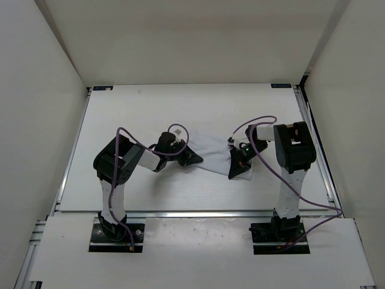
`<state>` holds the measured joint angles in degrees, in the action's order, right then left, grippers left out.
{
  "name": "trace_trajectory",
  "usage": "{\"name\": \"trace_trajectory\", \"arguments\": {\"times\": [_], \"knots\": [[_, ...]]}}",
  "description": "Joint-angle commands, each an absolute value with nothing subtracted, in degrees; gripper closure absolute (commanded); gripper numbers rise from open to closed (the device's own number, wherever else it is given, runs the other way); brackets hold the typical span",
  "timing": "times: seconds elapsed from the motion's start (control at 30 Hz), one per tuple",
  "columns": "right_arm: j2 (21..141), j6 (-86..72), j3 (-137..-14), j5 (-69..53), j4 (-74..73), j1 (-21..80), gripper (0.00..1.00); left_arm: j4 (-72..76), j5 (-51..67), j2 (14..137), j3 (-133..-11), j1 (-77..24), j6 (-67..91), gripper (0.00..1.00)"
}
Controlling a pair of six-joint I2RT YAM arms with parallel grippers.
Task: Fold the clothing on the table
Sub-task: Fold the skirt
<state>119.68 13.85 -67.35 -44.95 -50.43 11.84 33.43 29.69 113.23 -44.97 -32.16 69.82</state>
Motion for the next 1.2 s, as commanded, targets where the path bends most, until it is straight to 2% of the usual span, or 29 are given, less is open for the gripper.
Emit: {"name": "trace_trajectory", "arguments": {"times": [0.0, 0.43, 0.8, 1.17], "knots": [[123.0, 10.3, -64.8, -35.4, -49.5, 11.9, 1.0, 32.6, 28.7, 109.9, -43.7, -30.3, 67.1, 1.0], [123.0, 10.1, -64.5, -35.0, -50.2, 11.0, 1.0, 25.8, 24.9, 106.3, -37.1, -27.6, 63.1, 1.0], [120.5, 9.6, -63.7, -31.9, -51.0, 10.3, 1.0, 17.1, 21.4, 105.7, -39.2, -22.3, 60.3, 1.0], [118.0, 10.0, -62.8, -30.2, -51.7, 10.6, 0.99, 10.9, 19.2, 107.5, -43.9, -24.3, 59.2, 1.0]]}}
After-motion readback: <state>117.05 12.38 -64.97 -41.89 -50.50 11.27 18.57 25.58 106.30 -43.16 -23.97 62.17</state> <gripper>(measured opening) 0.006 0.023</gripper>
